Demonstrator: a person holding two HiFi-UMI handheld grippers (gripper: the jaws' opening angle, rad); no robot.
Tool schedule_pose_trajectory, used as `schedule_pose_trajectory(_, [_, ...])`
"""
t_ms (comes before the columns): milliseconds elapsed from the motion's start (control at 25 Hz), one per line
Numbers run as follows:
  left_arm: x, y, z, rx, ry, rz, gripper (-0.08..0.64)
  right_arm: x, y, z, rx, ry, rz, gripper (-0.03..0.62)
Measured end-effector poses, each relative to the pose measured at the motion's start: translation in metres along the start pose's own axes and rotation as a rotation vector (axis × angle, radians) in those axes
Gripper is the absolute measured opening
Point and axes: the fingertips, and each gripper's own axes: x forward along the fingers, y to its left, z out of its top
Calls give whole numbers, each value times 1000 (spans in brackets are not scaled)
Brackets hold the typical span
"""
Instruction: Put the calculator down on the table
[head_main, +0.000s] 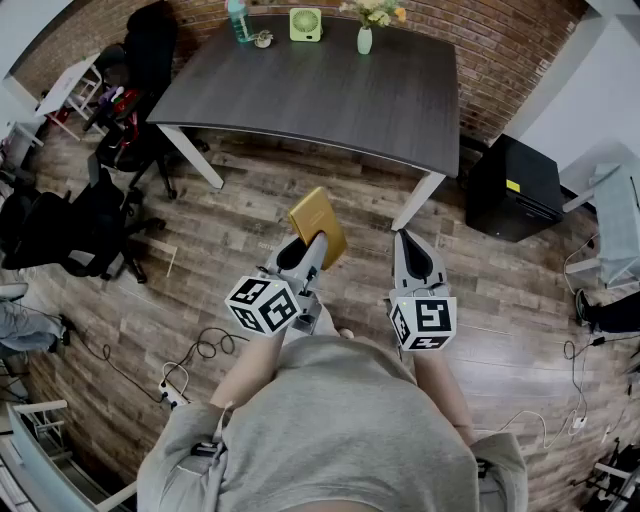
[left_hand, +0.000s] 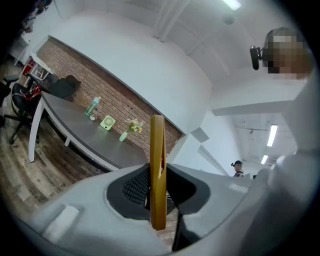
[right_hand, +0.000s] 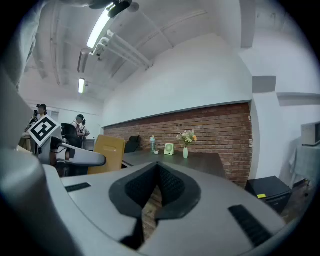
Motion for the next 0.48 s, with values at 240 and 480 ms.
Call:
schedule_pose_trajectory(240, [-25, -26, -16, -1, 5, -9, 87, -34, 8, -3, 7, -4, -1, 2])
schedule_pose_trajectory(480, [-35, -34, -20, -4, -1, -12, 87, -48, 16, -2, -6, -5, 11, 2])
